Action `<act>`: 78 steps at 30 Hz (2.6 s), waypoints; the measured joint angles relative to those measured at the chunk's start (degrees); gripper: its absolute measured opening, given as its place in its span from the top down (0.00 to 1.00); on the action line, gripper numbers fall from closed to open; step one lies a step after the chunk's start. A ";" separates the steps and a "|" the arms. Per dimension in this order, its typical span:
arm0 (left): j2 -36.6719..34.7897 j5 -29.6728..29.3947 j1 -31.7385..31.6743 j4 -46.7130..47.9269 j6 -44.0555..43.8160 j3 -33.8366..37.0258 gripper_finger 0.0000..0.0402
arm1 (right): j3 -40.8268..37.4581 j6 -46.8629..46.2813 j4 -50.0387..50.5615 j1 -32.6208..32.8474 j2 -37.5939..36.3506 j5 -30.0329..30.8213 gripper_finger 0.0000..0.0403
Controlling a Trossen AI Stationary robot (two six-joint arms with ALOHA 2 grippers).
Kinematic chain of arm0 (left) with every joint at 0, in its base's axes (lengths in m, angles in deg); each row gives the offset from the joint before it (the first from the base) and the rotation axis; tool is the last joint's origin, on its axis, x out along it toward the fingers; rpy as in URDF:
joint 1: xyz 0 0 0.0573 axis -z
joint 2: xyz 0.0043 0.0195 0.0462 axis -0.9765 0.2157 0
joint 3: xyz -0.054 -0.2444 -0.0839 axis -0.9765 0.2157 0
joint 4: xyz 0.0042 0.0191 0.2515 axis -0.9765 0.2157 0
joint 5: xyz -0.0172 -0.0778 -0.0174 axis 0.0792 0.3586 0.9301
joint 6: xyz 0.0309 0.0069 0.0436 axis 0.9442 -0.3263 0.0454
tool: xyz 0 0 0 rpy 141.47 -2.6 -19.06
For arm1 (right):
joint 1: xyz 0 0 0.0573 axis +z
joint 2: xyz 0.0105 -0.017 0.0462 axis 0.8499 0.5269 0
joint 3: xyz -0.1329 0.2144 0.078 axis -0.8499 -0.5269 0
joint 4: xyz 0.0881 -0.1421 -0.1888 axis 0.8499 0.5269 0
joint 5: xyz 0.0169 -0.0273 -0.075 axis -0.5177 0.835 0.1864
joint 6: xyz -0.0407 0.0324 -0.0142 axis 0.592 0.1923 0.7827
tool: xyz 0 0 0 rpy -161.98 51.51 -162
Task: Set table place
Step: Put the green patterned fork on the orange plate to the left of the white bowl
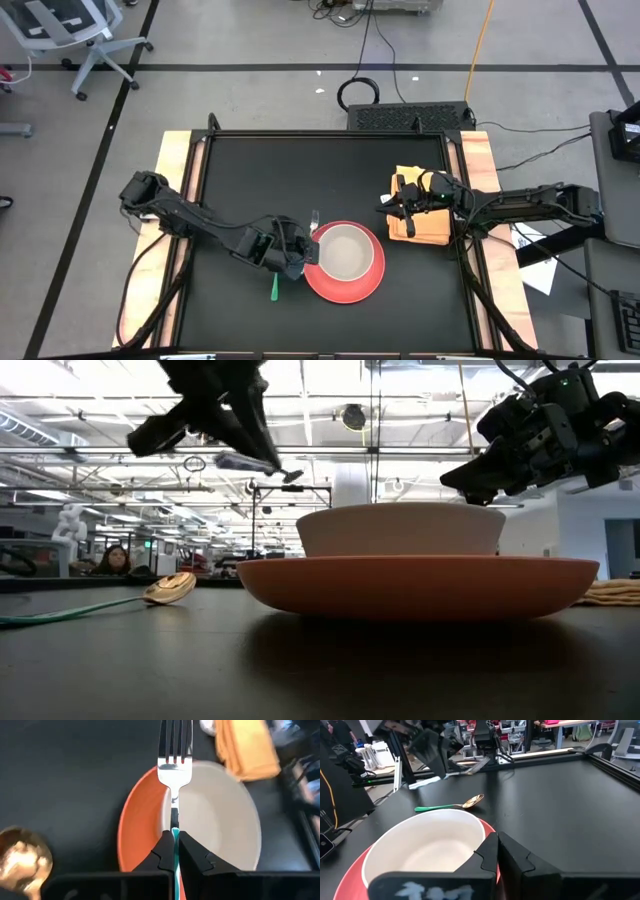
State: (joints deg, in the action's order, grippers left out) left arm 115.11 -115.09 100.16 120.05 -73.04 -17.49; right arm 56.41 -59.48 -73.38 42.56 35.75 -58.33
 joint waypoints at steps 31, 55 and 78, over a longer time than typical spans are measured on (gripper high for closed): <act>0.66 4.68 -0.05 1.17 -0.54 -0.04 0.99 | 0.00 -0.39 -0.02 0.00 0.00 0.00 1.00; 5.09 10.13 -0.46 -0.59 -3.58 0.03 0.99 | 0.00 -0.39 -0.02 0.00 0.00 -0.02 1.00; 5.09 9.69 -3.69 -1.89 -1.39 0.03 0.99 | 0.00 -0.39 -0.02 0.00 0.00 -0.03 1.00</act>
State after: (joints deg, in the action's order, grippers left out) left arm 120.20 -105.40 96.47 118.16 -74.43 -17.46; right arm 56.41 -59.87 -73.40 42.56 35.75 -58.36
